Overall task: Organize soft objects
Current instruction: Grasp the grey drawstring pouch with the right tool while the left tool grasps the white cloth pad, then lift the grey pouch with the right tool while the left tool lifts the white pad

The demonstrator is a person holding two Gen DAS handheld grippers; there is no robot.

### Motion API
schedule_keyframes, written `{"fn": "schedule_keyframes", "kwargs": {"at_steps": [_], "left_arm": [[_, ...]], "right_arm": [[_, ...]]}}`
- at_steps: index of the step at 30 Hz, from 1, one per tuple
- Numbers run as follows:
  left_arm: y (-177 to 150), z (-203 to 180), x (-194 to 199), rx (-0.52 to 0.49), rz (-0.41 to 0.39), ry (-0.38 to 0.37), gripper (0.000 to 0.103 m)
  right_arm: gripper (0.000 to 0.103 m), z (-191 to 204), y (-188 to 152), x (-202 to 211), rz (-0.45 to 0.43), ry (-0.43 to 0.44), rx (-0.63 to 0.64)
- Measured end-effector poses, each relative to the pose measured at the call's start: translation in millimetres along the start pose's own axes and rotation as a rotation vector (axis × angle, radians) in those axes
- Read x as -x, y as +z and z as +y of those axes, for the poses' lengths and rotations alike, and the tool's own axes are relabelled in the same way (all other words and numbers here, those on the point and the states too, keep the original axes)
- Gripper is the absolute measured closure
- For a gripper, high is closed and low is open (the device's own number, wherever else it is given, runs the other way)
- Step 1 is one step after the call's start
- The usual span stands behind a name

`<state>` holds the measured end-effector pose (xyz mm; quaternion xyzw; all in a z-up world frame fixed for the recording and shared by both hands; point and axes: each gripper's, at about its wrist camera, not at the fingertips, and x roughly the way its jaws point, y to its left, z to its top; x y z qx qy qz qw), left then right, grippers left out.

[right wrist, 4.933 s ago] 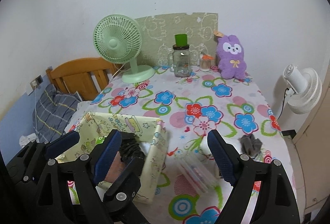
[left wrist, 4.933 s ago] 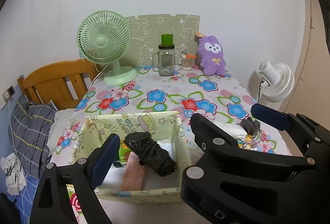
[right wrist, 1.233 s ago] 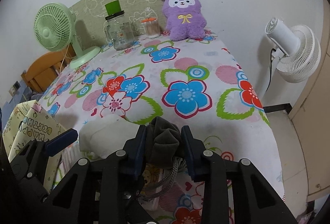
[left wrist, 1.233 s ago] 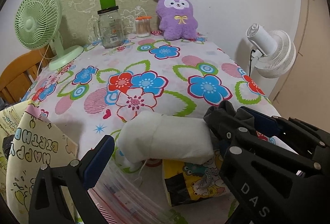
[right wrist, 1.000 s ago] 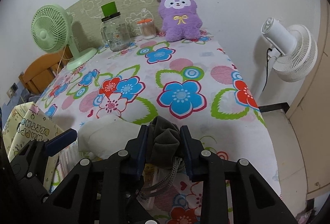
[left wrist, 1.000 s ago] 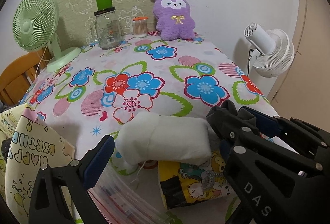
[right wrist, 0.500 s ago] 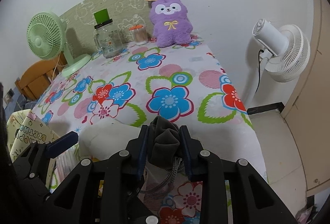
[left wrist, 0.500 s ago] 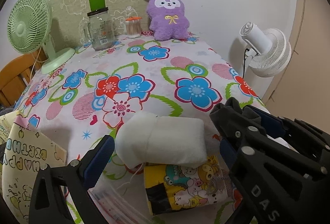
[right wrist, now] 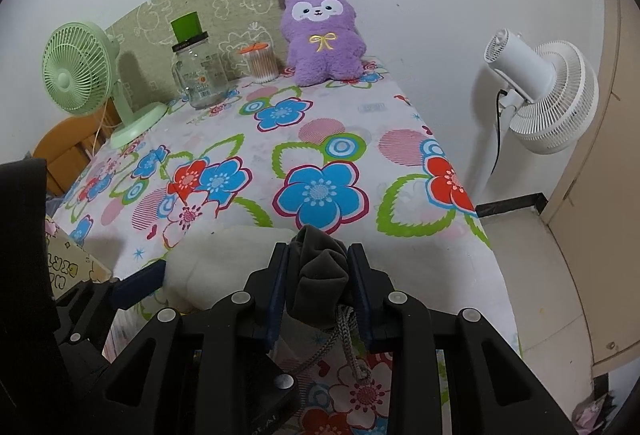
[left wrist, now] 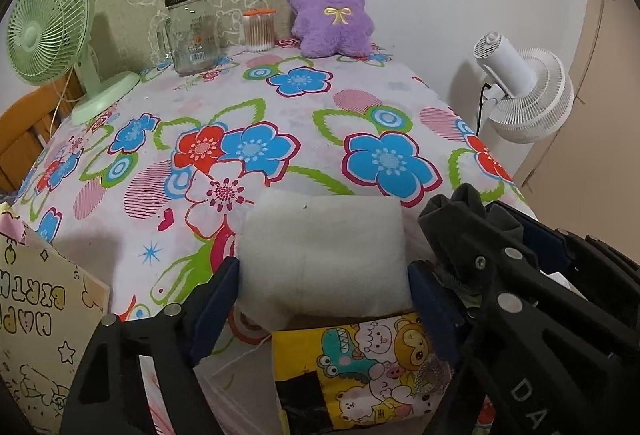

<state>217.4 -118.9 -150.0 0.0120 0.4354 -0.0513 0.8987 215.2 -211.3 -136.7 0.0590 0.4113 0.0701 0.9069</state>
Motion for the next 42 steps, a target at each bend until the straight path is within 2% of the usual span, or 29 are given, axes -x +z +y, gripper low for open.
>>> {"fn": "schedule_keyframes", "kwargs": {"at_steps": [10, 42], "left_arm": [[-1.1, 0.8, 4.9, -0.003, -0.003, 0.008, 0.028], [-5.8, 15.8, 72.3, 0.010, -0.069, 0.031, 0.028]], "right_arm": [[0.070, 0.7, 0.7, 0.8, -0.001, 0.000, 0.001], [0.070, 32.1, 4.1, 57.5, -0.064, 0.007, 0.025]]}}
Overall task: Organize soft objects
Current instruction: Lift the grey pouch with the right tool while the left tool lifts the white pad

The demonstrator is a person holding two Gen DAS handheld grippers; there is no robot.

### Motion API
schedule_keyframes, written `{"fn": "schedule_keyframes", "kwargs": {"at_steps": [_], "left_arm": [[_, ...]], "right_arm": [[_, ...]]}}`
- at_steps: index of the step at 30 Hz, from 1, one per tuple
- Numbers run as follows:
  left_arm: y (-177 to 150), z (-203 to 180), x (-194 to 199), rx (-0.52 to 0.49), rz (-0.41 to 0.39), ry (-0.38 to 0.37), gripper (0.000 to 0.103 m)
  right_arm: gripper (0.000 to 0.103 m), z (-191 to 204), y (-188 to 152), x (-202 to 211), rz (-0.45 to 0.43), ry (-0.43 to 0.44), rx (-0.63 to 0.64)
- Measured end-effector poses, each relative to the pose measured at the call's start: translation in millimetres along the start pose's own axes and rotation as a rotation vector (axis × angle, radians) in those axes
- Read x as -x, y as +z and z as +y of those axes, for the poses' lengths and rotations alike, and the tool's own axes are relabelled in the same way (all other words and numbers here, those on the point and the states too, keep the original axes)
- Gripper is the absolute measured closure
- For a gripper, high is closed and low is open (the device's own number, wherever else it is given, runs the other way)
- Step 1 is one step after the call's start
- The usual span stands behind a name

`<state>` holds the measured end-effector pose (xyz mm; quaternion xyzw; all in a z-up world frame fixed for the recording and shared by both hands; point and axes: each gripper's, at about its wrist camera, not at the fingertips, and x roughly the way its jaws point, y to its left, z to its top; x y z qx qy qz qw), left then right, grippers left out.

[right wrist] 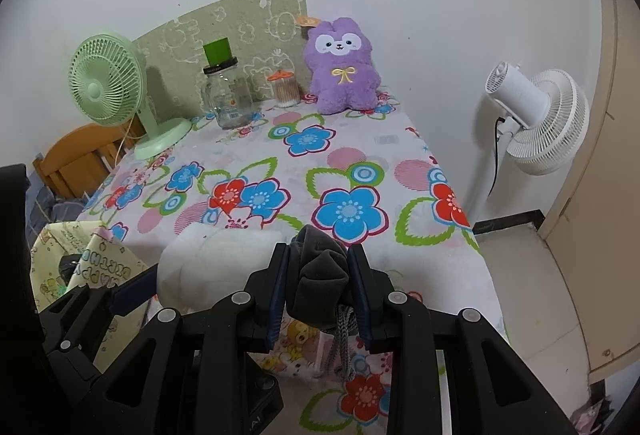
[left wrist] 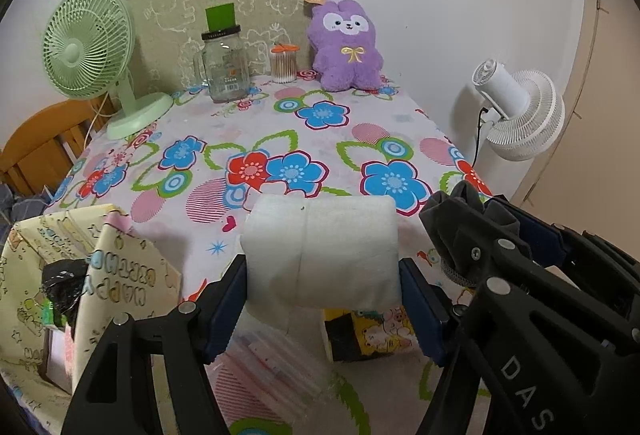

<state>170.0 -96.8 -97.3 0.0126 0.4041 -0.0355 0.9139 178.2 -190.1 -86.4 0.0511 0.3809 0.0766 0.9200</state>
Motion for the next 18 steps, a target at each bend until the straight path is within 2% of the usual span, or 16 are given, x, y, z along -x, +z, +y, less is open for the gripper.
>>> {"fn": "schedule_keyframes", "kwargs": {"at_steps": [18], "left_arm": [[-9.0, 4.1, 61.3, -0.015, -0.084, 0.004, 0.028]], "right_arm": [[0.070, 20.7, -6.0, 60.5, -0.049, -0.022, 0.026]]}}
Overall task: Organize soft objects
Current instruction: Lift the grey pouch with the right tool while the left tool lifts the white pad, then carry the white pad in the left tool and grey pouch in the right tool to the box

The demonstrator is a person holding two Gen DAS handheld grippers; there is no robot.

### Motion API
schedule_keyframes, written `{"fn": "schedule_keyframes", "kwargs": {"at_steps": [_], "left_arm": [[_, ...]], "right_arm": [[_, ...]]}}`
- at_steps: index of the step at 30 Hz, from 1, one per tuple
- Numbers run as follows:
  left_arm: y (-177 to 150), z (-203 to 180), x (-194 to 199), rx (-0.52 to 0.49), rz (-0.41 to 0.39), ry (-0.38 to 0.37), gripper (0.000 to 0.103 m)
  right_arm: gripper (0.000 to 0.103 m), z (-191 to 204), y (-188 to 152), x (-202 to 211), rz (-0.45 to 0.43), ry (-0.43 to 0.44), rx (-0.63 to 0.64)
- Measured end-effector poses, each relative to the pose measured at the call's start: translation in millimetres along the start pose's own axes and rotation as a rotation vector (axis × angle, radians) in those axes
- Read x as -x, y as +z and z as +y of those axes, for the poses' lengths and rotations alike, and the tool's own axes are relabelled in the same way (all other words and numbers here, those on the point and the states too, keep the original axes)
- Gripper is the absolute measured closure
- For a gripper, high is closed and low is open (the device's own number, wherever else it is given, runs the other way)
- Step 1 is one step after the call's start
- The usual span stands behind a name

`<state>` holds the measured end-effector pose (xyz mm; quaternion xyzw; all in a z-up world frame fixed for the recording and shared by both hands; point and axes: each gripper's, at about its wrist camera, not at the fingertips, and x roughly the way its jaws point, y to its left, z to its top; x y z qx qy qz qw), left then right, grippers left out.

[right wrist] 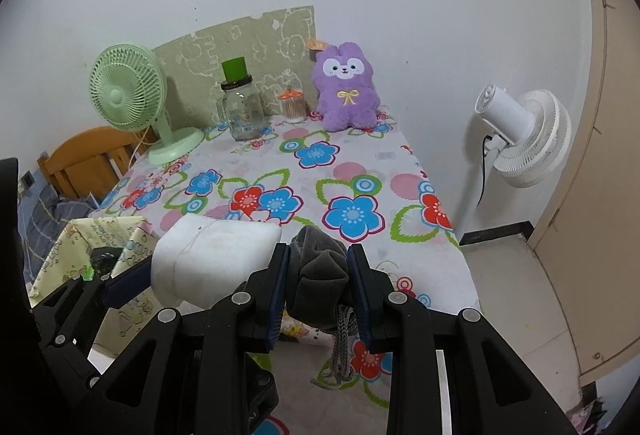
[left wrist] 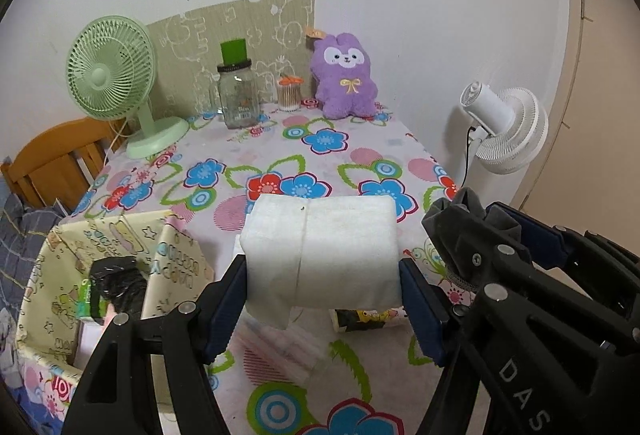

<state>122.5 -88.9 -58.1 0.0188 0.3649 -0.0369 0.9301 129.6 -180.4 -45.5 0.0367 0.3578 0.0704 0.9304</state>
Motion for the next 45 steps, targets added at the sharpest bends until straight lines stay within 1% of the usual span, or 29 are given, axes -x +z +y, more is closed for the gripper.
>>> {"fn": "schedule_keyframes", "kwargs": {"at_steps": [14, 24, 36, 45], "left_arm": [[1.3, 10.6, 48.3, -0.004, -0.078, -0.008, 0.028], [1.8, 31.0, 75.7, -0.003, -0.124, -0.002, 0.028], [2.8, 71.9, 89.4, 0.001, -0.155, 0.022, 0.028], [-1.5, 111.9, 83.8, 0.030, -0.146, 0.050, 0.028]], "right_arm": [[0.071, 18.7, 3.8, 47.0, -0.063, 0.014, 0.014], [0.071, 43.3, 6.2, 71.3, -0.099, 0.029, 0.032], [0.070, 82.2, 9.5, 76.1, -0.105, 0.053, 0.041], [0.070, 121.0, 10.7, 60.3, -0.087, 0.089, 0.062]]}}
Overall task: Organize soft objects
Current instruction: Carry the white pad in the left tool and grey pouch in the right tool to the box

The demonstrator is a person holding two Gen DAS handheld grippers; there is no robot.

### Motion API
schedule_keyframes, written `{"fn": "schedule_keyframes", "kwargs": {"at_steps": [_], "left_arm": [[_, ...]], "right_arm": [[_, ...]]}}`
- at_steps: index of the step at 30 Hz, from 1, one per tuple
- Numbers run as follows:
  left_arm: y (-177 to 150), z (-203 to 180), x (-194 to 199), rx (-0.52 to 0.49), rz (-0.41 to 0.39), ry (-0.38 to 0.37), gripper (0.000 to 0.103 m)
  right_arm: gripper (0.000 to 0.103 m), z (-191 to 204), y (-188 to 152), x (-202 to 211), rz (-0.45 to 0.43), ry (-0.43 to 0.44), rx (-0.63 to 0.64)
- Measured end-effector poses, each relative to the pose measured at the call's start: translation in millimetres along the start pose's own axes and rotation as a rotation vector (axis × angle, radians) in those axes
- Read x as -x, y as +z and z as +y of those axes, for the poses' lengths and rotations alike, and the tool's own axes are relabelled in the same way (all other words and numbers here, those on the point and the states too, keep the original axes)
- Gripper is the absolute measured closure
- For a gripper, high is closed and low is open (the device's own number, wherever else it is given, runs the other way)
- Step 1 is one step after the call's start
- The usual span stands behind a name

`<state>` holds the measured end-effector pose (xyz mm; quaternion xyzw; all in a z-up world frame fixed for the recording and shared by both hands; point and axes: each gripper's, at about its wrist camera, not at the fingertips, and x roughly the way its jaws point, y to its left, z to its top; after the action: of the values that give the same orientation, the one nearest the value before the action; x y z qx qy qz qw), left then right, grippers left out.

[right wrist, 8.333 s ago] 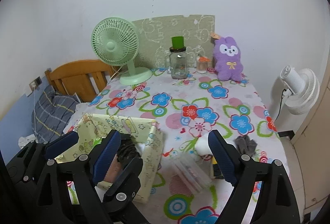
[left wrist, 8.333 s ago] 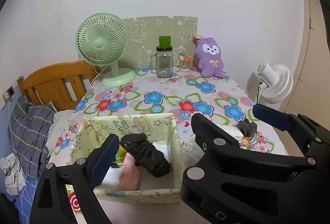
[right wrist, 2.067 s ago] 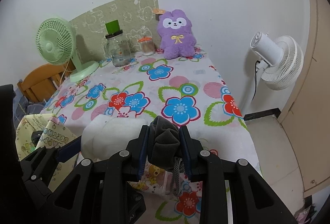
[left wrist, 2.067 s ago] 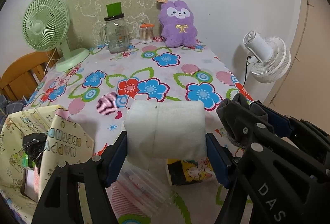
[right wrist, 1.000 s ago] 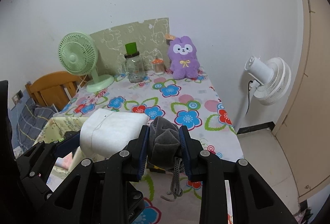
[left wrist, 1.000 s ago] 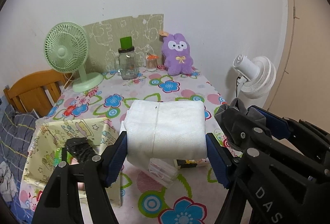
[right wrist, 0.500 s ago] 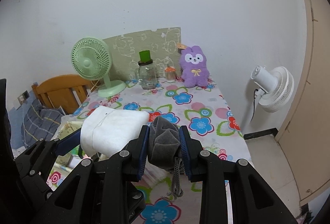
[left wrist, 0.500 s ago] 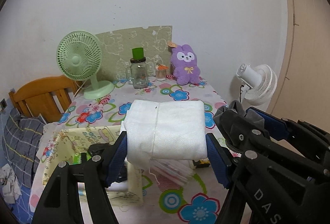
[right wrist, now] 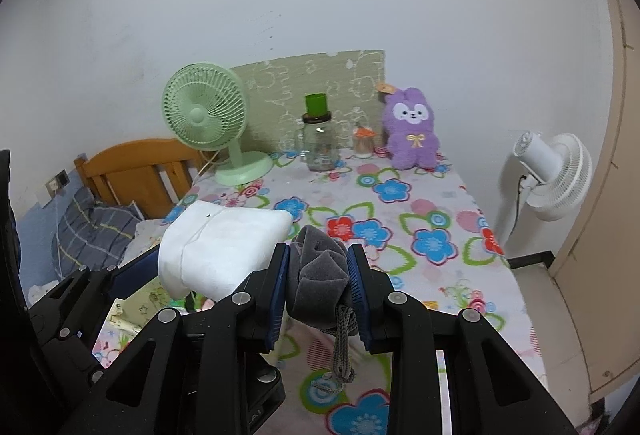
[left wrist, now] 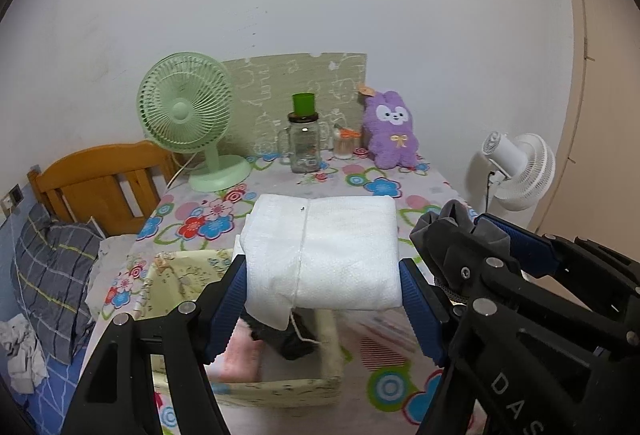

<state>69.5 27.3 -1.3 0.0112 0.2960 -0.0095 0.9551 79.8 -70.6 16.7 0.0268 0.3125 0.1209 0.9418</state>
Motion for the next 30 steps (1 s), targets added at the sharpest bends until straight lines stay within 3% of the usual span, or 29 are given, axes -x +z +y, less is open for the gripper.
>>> {"fn": "schedule_keyframes", "kwargs": {"at_steps": [18, 30], "left_arm": [[-7.6, 77.1, -22.1, 0.065, 0.045, 0.104, 0.028], [-24.1, 110.7, -55.8, 0.112, 0.125, 0.093, 0.026]], "right_arm": [[0.070, 70.6, 3.7, -55.1, 0.053, 0.128, 0.050], [0.070, 94.5, -7.7, -97.6, 0.127, 0.176, 0.023]]}}
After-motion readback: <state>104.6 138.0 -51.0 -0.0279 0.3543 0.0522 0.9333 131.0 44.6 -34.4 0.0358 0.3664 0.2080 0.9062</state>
